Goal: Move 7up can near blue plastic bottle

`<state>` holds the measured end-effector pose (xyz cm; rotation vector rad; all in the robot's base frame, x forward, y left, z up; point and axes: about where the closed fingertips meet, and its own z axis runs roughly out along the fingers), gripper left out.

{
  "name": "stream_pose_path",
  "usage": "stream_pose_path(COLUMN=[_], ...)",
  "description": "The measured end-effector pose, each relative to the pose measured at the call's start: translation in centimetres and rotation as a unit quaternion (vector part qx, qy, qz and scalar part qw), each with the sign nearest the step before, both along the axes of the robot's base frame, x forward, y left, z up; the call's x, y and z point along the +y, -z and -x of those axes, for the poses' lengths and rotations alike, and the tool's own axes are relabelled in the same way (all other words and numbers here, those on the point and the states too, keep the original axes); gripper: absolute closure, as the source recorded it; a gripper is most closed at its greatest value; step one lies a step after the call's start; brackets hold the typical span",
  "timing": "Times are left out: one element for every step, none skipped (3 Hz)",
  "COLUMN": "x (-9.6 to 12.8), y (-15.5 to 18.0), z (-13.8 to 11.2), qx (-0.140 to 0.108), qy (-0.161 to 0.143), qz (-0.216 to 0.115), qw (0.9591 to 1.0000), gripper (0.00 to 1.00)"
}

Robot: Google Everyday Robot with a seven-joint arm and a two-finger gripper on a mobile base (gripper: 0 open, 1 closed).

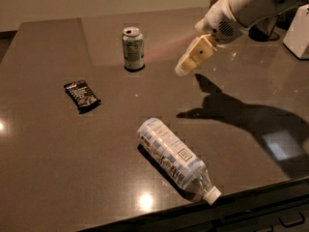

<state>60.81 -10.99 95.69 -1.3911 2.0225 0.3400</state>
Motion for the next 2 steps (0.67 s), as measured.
stream_pose_path(x=[3.5, 7.7], y=[0.5, 1.0], z=[-3.6, -7.1], qx=[-0.009, -0.015], qy=[0.005, 0.01], qz=[-0.036, -0.073], qw=[0.9993, 0.9972], gripper=[0.0, 0.0])
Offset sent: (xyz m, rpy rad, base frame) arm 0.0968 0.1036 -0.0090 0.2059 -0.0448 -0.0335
